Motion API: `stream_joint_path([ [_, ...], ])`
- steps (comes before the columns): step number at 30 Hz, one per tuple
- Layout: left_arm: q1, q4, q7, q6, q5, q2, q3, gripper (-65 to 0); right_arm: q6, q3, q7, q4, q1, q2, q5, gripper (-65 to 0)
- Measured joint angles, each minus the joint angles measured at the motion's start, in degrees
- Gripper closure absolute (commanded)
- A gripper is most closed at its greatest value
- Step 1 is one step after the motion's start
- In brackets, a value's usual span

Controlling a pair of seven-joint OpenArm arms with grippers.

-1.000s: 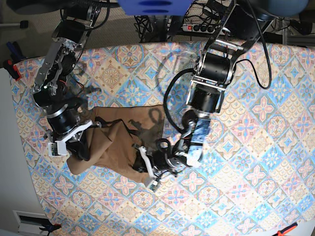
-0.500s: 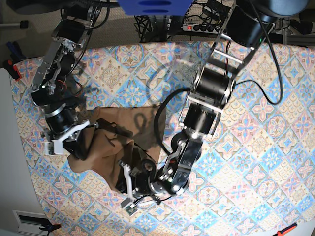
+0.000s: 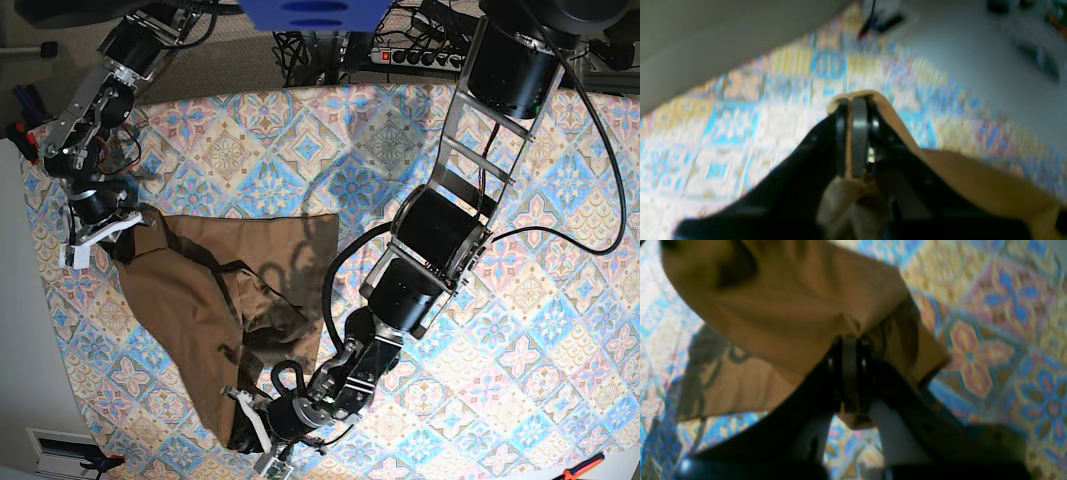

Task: Layout the t-shirt on the table in an organized manner, then fold the t-shirt properly
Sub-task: 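Release the fold and regrasp the shirt with the left gripper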

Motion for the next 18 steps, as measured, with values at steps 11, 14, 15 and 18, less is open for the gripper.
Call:
stream_joint_path([
  [11,7.3,0.2,-7.1,6.5,-1.9,-0.6,3.3,-14.6,0.1,0.0,0.0,-2.2,0.4,0.0,0.0,-34.2],
  [14,7.3,0.4,-7.0,6.4,-1.9,-0.3,3.4,-14.3,0.2,0.0,0.5,-2.2,0.6,0.0,0.0,-35.6],
  [15,7.5,0.4,-6.6,6.4,-1.9,-0.3,4.1,-14.5,0.2,0.0,0.5,-2.2,0.6,0.0,0.0,-35.1],
  [18,9.8,5.3,2.7,7.2,-1.8,-1.1,8.2,-14.1,0.2,0.0,0.5,-2.2,0.5,0.0,0.0,-34.5],
])
